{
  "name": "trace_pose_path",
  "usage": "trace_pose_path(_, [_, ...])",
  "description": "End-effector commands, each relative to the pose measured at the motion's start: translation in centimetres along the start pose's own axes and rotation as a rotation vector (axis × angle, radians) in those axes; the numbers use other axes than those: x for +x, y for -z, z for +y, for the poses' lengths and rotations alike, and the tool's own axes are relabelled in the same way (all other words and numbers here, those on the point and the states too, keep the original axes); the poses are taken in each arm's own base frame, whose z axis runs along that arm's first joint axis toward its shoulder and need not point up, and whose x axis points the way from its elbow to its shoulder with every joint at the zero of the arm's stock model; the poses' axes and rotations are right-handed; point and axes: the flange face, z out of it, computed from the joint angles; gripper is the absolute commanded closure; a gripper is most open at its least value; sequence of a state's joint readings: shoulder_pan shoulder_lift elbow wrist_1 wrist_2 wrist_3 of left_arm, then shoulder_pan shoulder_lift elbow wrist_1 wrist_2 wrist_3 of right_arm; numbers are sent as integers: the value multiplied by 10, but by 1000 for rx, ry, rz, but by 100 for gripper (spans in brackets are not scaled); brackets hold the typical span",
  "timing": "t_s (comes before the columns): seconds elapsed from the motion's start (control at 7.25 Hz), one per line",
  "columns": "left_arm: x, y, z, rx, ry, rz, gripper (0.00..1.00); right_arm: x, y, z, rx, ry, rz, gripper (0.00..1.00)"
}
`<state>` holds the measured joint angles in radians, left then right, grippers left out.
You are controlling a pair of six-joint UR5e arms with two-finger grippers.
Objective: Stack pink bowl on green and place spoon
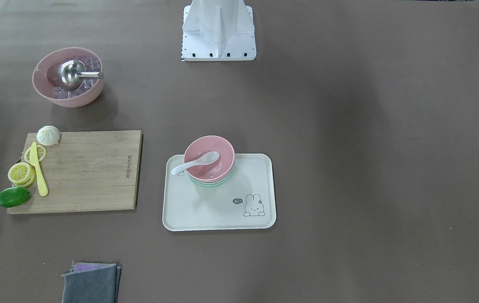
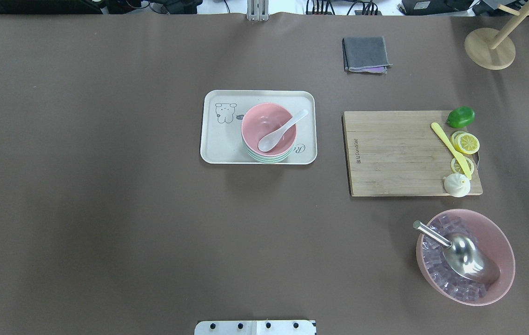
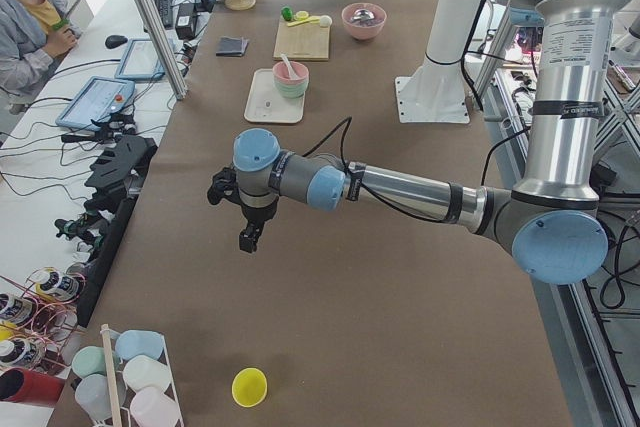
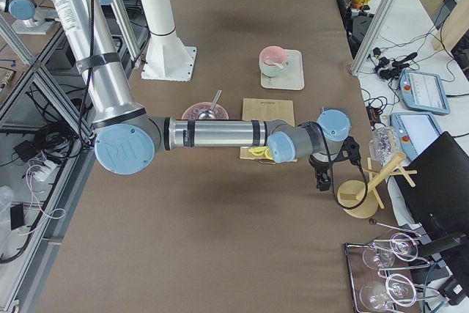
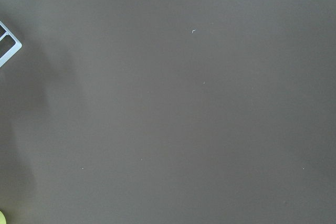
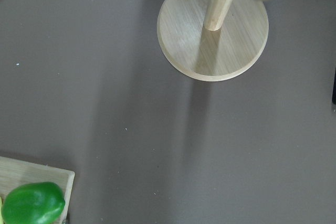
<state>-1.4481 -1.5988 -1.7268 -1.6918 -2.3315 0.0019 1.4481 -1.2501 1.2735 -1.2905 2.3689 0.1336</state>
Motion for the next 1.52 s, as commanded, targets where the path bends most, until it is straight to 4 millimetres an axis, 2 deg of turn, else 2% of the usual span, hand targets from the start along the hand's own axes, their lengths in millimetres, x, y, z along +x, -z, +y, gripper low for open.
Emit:
trace_pose_path(0.0, [-1, -1, 1, -2, 2, 0, 2, -4, 2, -6, -31, -29, 1, 0])
trace_pose_path(0.14, [-1, -1, 1, -2, 5, 0, 2, -8, 6, -12, -31, -32, 6, 0])
trace_pose_path(0.83, [1, 0, -2, 5, 14, 1, 2, -10, 7, -15, -28, -26, 10, 0])
trace_pose_path(0.97, [-1, -2, 3, 0, 6, 1, 2, -10, 7, -15, -27, -25, 10, 0])
trace_pose_path(1.1, [-6, -9, 19, -17, 19, -1, 2, -10, 7, -15, -27, -25, 11, 0])
trace_pose_path(1.24, [-6, -10, 17, -12, 22, 1, 2, -10, 9, -15, -24, -23, 10, 0])
trace_pose_path(1.38, [10, 5, 14, 18, -11, 18, 2, -12, 10, -15, -20, -20, 11, 0])
